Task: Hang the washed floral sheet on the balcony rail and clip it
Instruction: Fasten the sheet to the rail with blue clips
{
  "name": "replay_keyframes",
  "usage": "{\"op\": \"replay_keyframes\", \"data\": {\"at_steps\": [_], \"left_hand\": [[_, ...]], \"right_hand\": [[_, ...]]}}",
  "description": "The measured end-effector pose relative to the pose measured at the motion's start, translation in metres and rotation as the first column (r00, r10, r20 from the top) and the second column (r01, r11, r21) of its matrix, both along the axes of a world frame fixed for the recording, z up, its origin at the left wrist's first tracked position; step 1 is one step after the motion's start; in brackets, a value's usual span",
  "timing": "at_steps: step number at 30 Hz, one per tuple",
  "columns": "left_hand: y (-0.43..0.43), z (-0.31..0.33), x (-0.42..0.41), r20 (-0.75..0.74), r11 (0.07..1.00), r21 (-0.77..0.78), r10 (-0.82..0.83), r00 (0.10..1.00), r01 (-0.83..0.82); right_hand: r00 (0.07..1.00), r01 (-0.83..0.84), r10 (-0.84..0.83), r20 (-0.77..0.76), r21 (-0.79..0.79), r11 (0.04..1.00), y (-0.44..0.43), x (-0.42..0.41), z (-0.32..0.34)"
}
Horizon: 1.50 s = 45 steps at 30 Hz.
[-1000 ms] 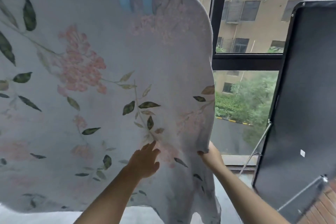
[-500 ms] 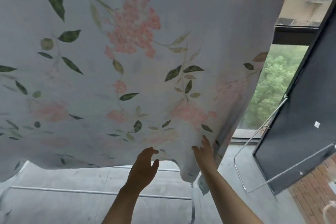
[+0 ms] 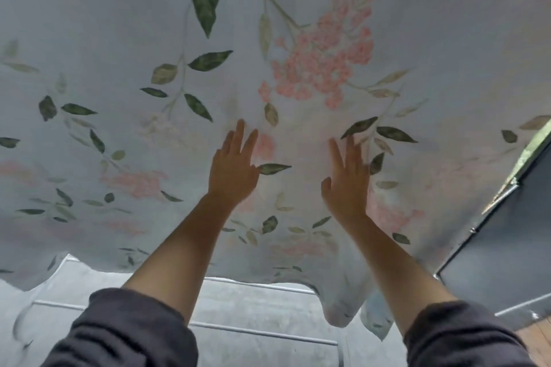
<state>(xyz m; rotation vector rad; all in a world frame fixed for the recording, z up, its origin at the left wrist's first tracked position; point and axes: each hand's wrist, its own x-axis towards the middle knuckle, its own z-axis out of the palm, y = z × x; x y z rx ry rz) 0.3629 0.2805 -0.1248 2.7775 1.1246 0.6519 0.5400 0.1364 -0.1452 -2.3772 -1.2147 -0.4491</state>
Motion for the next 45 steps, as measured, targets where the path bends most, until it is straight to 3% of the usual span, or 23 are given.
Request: {"op": "replay_keyframes", "data": {"at_steps": [2, 4, 6, 11, 15, 18, 22, 24, 26, 29, 32, 35, 37, 40, 43, 45], "left_hand": [[0.014, -0.033, -0.002, -0.297, 0.951, -0.289, 0.021, 0.955, -0.111], [0.018, -0.076, -0.018, -0.446, 0.866, -0.461, -0.036, 0.894, -0.195], [0.017, -0.117, -0.043, -0.463, 0.821, -0.530, -0.071, 0.883, -0.212], [0.023, -0.176, -0.107, -0.503, 0.686, -0.662, -0.110, 0.857, -0.300], [0.053, -0.216, -0.154, -0.437, 0.583, -0.741, -0.039, 0.899, -0.335], [0.082, -0.255, -0.192, -0.417, 0.481, -0.801, -0.022, 0.909, -0.356], [0.124, -0.307, -0.234, -0.382, 0.323, -0.856, 0.130, 0.915, -0.403], [0.141, -0.337, -0.253, -0.352, 0.133, -0.909, 0.264, 0.898, -0.395], [0.151, -0.360, -0.266, -0.298, -0.092, -0.953, 0.431, 0.852, -0.287], [0.162, -0.416, -0.275, -0.238, -0.311, -0.950, 0.661, 0.711, -0.030], [0.182, -0.509, -0.279, -0.214, -0.356, -0.916, 0.826, 0.521, 0.188], [0.199, -0.606, -0.268, -0.124, -0.299, -0.874, 0.900, 0.419, 0.384], [0.205, -0.657, -0.258, -0.028, -0.240, -0.812, 0.927, 0.375, 0.532], [0.217, -0.711, -0.245, 0.231, -0.140, -0.646, 0.901, 0.367, 0.750], [0.223, -0.731, -0.235, 0.422, -0.064, -0.502, 0.853, 0.308, 0.863], [0.227, -0.737, -0.227, 0.452, -0.020, -0.458, 0.856, 0.251, 0.889]], "right_hand": [[0.970, -0.106, 0.011, -0.243, -0.382, 0.918, 0.012, 0.009, -0.037], [0.820, -0.330, -0.058, -0.570, -0.552, 0.766, 0.013, 0.001, -0.079], [0.751, -0.413, -0.060, -0.658, -0.538, 0.735, 0.010, -0.019, -0.113], [0.689, -0.522, -0.101, -0.718, -0.588, 0.617, 0.028, -0.074, -0.156], [0.580, -0.489, -0.207, -0.788, -0.541, 0.685, 0.067, -0.122, -0.185], [0.371, -0.402, -0.336, -0.866, -0.476, 0.782, 0.095, -0.166, -0.221], [-0.019, -0.156, -0.427, -0.904, -0.419, 0.895, 0.126, -0.216, -0.274], [-0.231, -0.009, -0.398, -0.888, -0.407, 0.913, 0.141, -0.240, -0.311], [-0.442, 0.183, -0.274, -0.854, -0.385, 0.905, 0.152, -0.259, -0.348], [-0.605, 0.429, -0.031, -0.796, -0.358, 0.829, 0.173, -0.268, -0.410], [-0.619, 0.568, 0.155, -0.770, -0.303, 0.765, 0.193, -0.268, -0.500], [-0.558, 0.672, 0.325, -0.763, -0.187, 0.716, 0.204, -0.260, -0.592], [-0.508, 0.716, 0.427, -0.748, -0.091, 0.693, 0.207, -0.255, -0.640], [-0.461, 0.709, 0.649, -0.606, 0.188, 0.679, 0.220, -0.245, -0.699], [-0.454, 0.646, 0.766, -0.455, 0.424, 0.635, 0.235, -0.241, -0.716], [-0.463, 0.606, 0.793, -0.395, 0.512, 0.609, 0.245, -0.240, -0.721]]}}
